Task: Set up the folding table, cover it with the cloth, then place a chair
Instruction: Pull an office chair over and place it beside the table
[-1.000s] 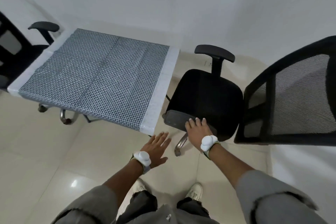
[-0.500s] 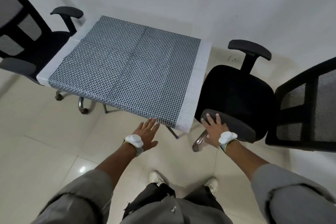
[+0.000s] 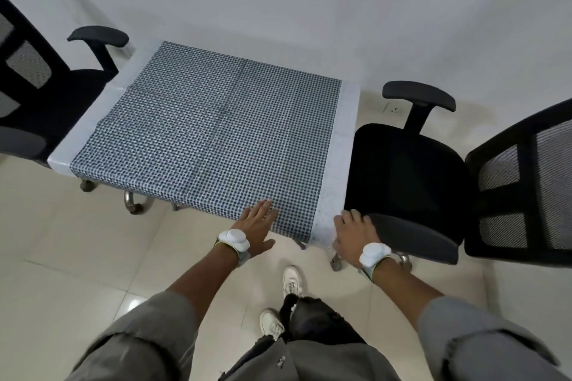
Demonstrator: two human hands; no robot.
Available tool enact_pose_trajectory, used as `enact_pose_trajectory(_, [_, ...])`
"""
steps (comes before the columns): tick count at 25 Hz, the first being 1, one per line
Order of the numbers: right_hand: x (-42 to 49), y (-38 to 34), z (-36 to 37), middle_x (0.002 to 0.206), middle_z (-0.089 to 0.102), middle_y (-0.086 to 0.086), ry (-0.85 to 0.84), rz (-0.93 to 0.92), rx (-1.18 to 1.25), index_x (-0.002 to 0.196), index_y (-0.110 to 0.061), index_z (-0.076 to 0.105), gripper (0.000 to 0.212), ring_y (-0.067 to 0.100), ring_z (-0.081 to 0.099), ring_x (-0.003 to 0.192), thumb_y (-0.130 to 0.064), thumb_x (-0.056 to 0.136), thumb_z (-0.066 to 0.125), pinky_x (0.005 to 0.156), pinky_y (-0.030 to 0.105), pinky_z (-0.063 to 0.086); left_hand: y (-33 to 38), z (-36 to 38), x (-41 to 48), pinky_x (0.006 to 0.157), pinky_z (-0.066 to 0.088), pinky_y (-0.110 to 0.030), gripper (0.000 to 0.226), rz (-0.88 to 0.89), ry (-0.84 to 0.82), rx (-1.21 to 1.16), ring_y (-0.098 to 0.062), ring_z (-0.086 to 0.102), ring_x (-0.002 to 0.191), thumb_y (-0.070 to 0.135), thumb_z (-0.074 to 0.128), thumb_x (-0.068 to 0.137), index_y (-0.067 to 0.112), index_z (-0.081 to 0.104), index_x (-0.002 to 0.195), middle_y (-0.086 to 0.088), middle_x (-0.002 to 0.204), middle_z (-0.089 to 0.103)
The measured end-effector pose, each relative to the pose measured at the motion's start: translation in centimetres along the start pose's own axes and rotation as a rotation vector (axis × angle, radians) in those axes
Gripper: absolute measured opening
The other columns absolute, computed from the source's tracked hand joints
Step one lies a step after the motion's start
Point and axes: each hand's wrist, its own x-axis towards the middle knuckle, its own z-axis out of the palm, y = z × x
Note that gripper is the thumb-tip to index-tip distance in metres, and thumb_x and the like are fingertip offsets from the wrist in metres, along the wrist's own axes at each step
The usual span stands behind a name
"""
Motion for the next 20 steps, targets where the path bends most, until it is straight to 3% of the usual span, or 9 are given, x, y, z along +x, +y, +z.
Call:
enact_pose_trajectory(4, [6.3, -5.9, -4.1, 0.149, 0.038, 0.014, 0.125, -0.235, 0.068, 0.140, -0.011, 0.040, 0.054, 0.034, 0.039, 0.132, -0.032, 0.091, 0.050, 0.103, 0.048, 0.037, -5.6, -2.5, 1.1, 0.124, 0.005, -0.048, 0.084, -0.074, 0.017, 0.006, -0.027, -0.008, 0.154, 0.049, 0.050, 0.097, 0.017, 0.004, 0.159, -0.009, 0.166, -0.008])
enact_pose_trajectory(10, [11.9, -12.7, -7.2, 0.152, 0.031, 0.014, 0.016, -0.346, 0.088, 0.141, -0.011, 0.039, 0.057, 0.036, 0.039, 0.135, -0.034, 0.092, 0.057, 0.102, 0.052, 0.042, -15.0, -3.7, 0.5, 0.124, 0.007, -0.050, 0.081, -0.234, -0.035, -0.015, -0.028, -0.004, 0.154, 0.049, 0.050, 0.097, 0.018, 0.008, 0.159, -0.009, 0.166, -0.004])
enact_pose_trajectory(13, [14.0, -16.7, -8.4, 0.151, 0.034, 0.014, -0.015, -0.320, 0.116, 0.140, -0.010, 0.039, 0.058, 0.034, 0.040, 0.134, -0.036, 0.092, 0.055, 0.101, 0.051, 0.044, -20.4, -2.6, -0.2, 0.123, 0.012, -0.053, 0.083, -0.208, -0.056, 0.005, -0.027, -0.003, 0.154, 0.049, 0.051, 0.096, 0.022, 0.005, 0.159, -0.006, 0.167, -0.005])
enact_pose_trajectory(16, [15.0, -19.1, -9.4, 0.142, 0.040, 0.015, -0.033, -0.259, 0.116, 0.136, -0.009, 0.042, 0.054, 0.035, 0.046, 0.125, -0.037, 0.091, 0.055, 0.094, 0.048, 0.049, -22.9, -2.1, -0.5, 0.121, 0.022, -0.049, 0.080, -0.073, -0.046, 0.000, -0.023, 0.003, 0.153, 0.045, 0.051, 0.096, 0.026, 0.006, 0.159, -0.002, 0.167, -0.002])
enact_pose_trajectory(20, [15.1, -23.8, -11.5, 0.132, 0.046, 0.014, -0.070, 0.005, 0.155, 0.132, -0.010, 0.045, 0.046, 0.035, 0.052, 0.114, -0.031, 0.092, 0.055, 0.089, 0.046, 0.049, -27.0, -2.3, -1.4, 0.121, 0.023, -0.047, 0.075, 0.041, -0.001, 0.020, -0.024, 0.009, 0.153, 0.046, 0.050, 0.096, 0.021, 0.015, 0.158, -0.003, 0.166, 0.002])
